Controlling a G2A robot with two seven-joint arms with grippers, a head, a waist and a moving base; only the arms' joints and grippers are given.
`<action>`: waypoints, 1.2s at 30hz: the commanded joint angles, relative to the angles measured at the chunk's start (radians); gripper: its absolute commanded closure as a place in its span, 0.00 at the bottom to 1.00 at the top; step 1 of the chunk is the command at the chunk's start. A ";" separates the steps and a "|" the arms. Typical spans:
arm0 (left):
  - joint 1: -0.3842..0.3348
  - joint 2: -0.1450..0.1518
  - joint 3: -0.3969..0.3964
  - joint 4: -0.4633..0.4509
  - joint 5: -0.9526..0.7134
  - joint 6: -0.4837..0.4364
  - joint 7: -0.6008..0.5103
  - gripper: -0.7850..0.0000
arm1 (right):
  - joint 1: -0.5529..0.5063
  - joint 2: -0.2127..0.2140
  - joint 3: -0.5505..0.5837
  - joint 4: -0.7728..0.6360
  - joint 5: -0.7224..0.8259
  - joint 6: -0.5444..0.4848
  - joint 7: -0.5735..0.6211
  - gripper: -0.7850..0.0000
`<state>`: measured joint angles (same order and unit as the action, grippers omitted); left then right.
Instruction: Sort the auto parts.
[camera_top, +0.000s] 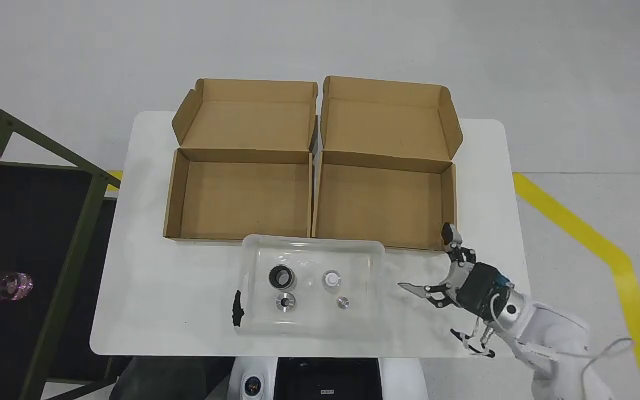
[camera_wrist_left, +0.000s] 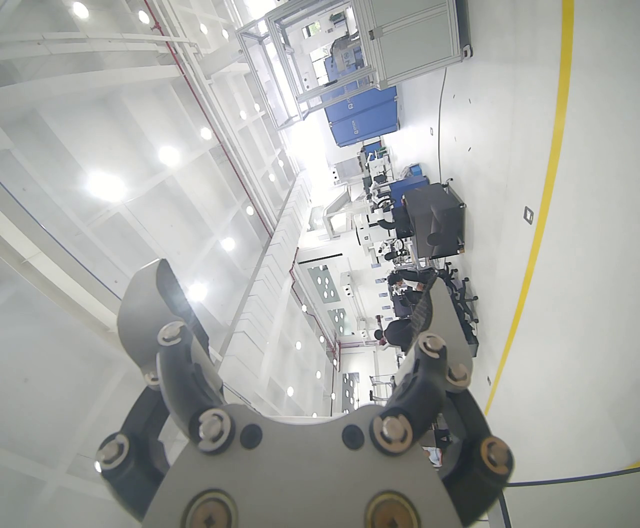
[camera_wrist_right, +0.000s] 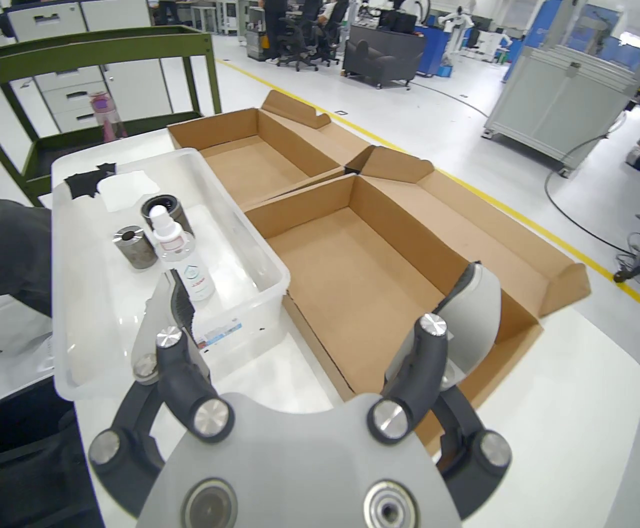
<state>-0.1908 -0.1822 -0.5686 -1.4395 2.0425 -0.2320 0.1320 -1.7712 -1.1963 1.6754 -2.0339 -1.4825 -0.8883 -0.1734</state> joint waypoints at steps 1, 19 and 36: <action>0.000 0.000 0.000 0.000 0.000 0.000 0.000 0.00 | 0.008 0.002 -0.021 -0.016 0.000 -0.010 0.033 0.00; 0.000 0.000 0.000 0.000 0.000 0.000 0.000 0.00 | 0.167 0.007 -0.323 -0.078 -0.053 -0.035 0.381 0.00; 0.000 0.000 0.000 0.000 0.000 0.000 0.000 0.00 | 0.277 0.005 -0.509 -0.012 -0.028 -0.002 0.564 0.00</action>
<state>-0.1908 -0.1823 -0.5686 -1.4395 2.0425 -0.2320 0.1320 -1.5003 -1.1915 1.1721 -2.0498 -1.5108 -0.8922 0.3857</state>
